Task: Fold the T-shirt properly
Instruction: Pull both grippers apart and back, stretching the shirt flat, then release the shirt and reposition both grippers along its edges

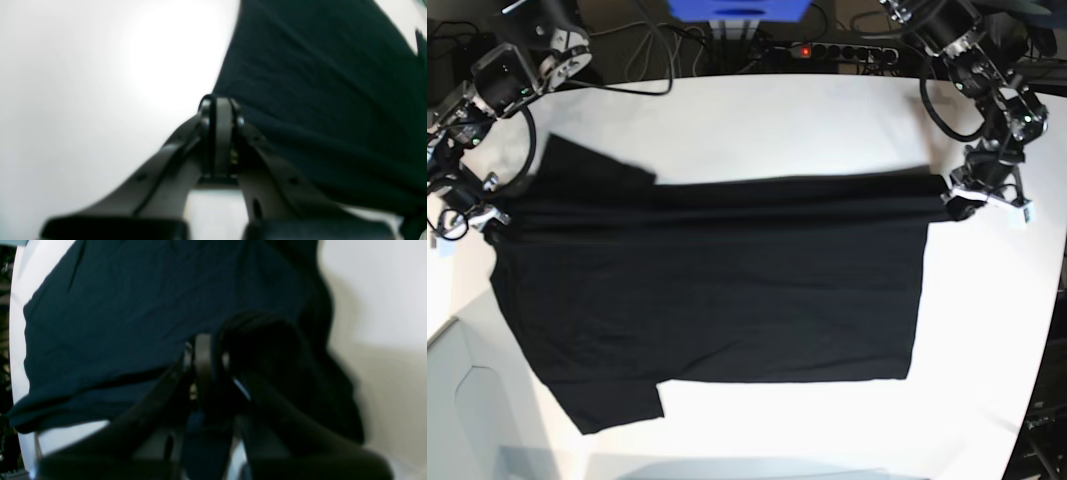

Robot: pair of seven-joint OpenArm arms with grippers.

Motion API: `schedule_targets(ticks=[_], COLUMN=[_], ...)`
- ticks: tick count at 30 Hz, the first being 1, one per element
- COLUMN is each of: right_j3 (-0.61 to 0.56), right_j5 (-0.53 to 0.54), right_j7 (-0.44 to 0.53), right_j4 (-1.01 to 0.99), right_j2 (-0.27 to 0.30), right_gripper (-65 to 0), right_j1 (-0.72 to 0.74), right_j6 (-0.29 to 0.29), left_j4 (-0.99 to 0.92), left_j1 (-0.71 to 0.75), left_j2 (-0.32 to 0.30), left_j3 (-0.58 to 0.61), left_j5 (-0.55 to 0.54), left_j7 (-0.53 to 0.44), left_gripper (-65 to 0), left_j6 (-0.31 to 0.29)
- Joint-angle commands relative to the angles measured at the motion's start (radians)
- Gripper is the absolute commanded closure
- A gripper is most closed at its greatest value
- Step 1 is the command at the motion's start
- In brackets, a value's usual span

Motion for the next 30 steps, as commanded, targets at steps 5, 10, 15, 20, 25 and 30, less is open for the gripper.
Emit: schedule_targets(ticks=[5, 10, 15, 20, 25, 30], right_j3=[-0.001, -0.002, -0.004, -0.074, -0.102, -0.102], right_j5=[0.023, 0.023, 0.021, 0.021, 0.021, 0.021], right_j7=[0.072, 0.118, 0.156, 0.208, 0.268, 0.311], right_j4=[-0.016, -0.098, -0.121, -0.122, -0.124, -0.124], right_j2=[0.026, 0.033, 0.033, 0.033, 0.028, 0.026], right_gripper=[0.0, 0.0, 0.0, 0.0, 0.0, 0.0], right_j1=[0.019, 0.031, 0.033, 0.03, 0.014, 0.008], right_j6=[0.007, 0.007, 0.007, 0.007, 0.007, -0.051], left_j4=[0.006, -0.042, -0.093, -0.123, -0.128, -0.13], left_j1=[-0.057, -0.115, -0.146, -0.15, -0.147, -0.149], left_j2=[0.005, 0.022, 0.021, 0.021, 0.021, 0.021], left_j3=[0.004, 0.021, 0.079, 0.119, 0.117, 0.121], left_j5=[0.106, 0.186, 0.252, 0.318, 0.333, 0.34], left_j7=[-0.021, -0.021, -0.084, -0.16, -0.208, -0.214], left_gripper=[0.0, 0.0, 0.0, 0.0, 0.0, 0.0], left_j6=[-0.003, -0.003, -0.003, -0.003, -0.003, -0.003])
